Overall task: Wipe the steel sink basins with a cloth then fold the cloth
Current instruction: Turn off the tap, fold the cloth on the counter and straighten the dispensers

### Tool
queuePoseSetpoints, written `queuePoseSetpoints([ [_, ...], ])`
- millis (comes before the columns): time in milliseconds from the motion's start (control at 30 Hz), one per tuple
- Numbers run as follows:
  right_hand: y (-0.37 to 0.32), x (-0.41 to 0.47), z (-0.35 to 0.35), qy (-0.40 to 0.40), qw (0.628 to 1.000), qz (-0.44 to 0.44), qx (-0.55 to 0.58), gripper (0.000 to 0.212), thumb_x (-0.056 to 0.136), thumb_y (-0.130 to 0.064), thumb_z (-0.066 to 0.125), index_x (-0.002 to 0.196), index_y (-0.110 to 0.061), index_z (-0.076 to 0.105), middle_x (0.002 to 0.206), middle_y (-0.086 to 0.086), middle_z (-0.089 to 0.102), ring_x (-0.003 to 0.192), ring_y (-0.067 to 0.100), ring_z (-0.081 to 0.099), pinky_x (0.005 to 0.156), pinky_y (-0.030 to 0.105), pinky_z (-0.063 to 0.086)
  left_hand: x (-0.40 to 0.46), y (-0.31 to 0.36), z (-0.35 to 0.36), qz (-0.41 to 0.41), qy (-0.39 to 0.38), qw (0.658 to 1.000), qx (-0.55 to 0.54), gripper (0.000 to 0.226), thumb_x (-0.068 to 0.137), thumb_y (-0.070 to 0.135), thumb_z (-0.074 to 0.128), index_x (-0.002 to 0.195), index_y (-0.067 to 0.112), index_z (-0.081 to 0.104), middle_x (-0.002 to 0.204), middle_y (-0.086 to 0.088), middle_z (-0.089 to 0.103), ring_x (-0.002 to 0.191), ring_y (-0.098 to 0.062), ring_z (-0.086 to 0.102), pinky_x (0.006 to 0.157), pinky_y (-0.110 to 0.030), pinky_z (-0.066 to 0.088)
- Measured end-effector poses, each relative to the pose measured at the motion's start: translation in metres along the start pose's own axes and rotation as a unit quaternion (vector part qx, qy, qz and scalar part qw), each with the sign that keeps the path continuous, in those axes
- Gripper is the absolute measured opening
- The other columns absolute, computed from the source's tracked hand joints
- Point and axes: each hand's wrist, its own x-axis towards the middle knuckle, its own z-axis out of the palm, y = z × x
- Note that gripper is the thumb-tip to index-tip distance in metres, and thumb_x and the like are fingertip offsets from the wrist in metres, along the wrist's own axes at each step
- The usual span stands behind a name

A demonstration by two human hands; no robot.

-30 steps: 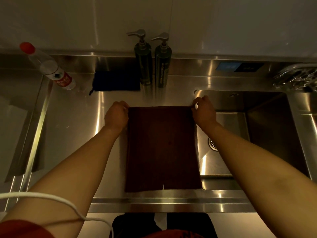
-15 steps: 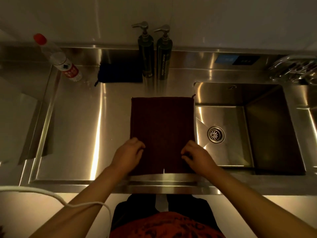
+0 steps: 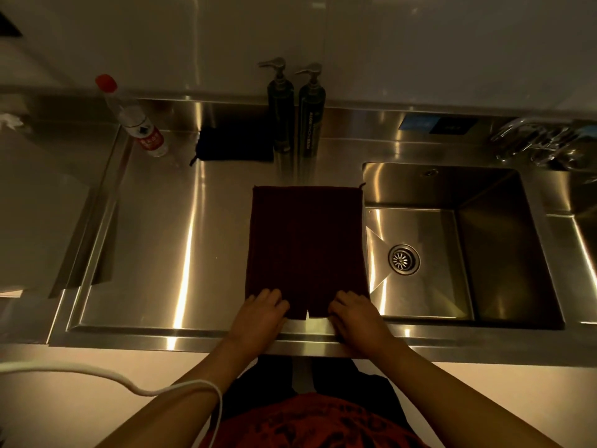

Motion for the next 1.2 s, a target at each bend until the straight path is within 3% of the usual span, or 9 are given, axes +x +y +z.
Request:
queuePoseSetpoints([
  [67, -0.002, 0.0, 0.0, 0.014, 1.0, 0.025, 0.012, 0.023, 0.101, -0.03, 0.052, 0.116, -0.018, 0.064, 0.119, 0.003, 0.059, 0.106, 0.022, 0.057, 0.089, 0.039, 0.047, -0.006, -0.001, 0.0, -0.006, 0.007, 1.0, 0.01, 0.027, 0.084, 0.024, 0.079, 0.111, 0.021, 0.073, 0.11, -0.002, 0.066, 0.096, -0.023, 0.064, 0.072, -0.036, 0.054],
  [267, 0.006, -0.016, 0.003, 0.0, 0.999, 0.044, -0.005, 0.03, 0.088, -0.018, 0.065, 0.117, -0.021, 0.061, 0.118, 0.0, 0.059, 0.103, 0.021, 0.056, 0.085, 0.034, 0.048, -0.022, -0.008, 0.001, -0.056, 0.021, 0.998, -0.004, 0.034, 0.07, 0.017, 0.086, 0.101, 0.022, 0.073, 0.102, 0.001, 0.065, 0.087, -0.02, 0.063, 0.069, -0.031, 0.05],
  [600, 0.025, -0.029, 0.002, 0.06, 0.998, 0.029, -0.012, 0.021, 0.078, -0.023, 0.076, 0.097, -0.022, 0.069, 0.1, -0.002, 0.062, 0.086, 0.019, 0.062, 0.069, 0.033, 0.053, -0.029, -0.013, 0.0, -0.07, 0.054, 0.995, -0.037, 0.024, 0.075, 0.014, 0.084, 0.095, 0.02, 0.073, 0.099, 0.001, 0.065, 0.086, -0.02, 0.063, 0.069, -0.031, 0.05],
  [800, 0.026, -0.012, -0.022, 0.121, 0.987, 0.086, 0.06, 0.02, 0.091, -0.017, 0.068, 0.11, -0.021, 0.065, 0.101, -0.001, 0.068, 0.087, 0.019, 0.065, 0.076, 0.036, 0.054, -0.017, -0.019, -0.02, -0.12, 0.119, 0.976, -0.141, 0.017, 0.093, 0.013, 0.067, 0.105, 0.024, 0.064, 0.098, 0.008, 0.063, 0.086, -0.014, 0.06, 0.076, -0.032, 0.05],
  [967, 0.041, 0.025, -0.053, 0.143, 0.979, 0.094, 0.109, 0.024, 0.099, -0.013, 0.059, 0.121, -0.015, 0.067, 0.115, 0.004, 0.069, 0.103, 0.025, 0.064, 0.088, 0.038, 0.052, 0.017, -0.041, -0.04, -0.124, 0.143, 0.963, -0.19, 0.017, 0.102, 0.02, 0.058, 0.114, 0.033, 0.058, 0.104, 0.015, 0.062, 0.087, -0.006, 0.06, 0.074, -0.026, 0.05],
  [1133, 0.055, 0.064, -0.08, 0.141, 0.974, 0.103, 0.147, 0.023, 0.1, -0.011, 0.057, 0.12, -0.015, 0.068, 0.116, 0.005, 0.07, 0.107, 0.024, 0.065, 0.091, 0.029, 0.047, 0.058, -0.061, -0.064, -0.123, 0.153, 0.961, -0.194, 0.021, 0.101, 0.02, 0.057, 0.113, 0.037, 0.056, 0.106, 0.015, 0.062, 0.088, -0.004, 0.057, 0.075, -0.028, 0.048],
  [1200, 0.061, 0.078, -0.09, 0.145, 0.972, 0.102, 0.155, 0.022, 0.098, -0.009, 0.058, 0.117, -0.016, 0.067, 0.114, 0.004, 0.07, 0.104, 0.024, 0.066, 0.091, 0.032, 0.051, 0.073, -0.066, -0.073, -0.121, 0.146, 0.962, -0.196, 0.021, 0.1, 0.019, 0.057, 0.11, 0.037, 0.054, 0.102, 0.012, 0.063, 0.085, -0.008, 0.06, 0.073, -0.031, 0.051],
])
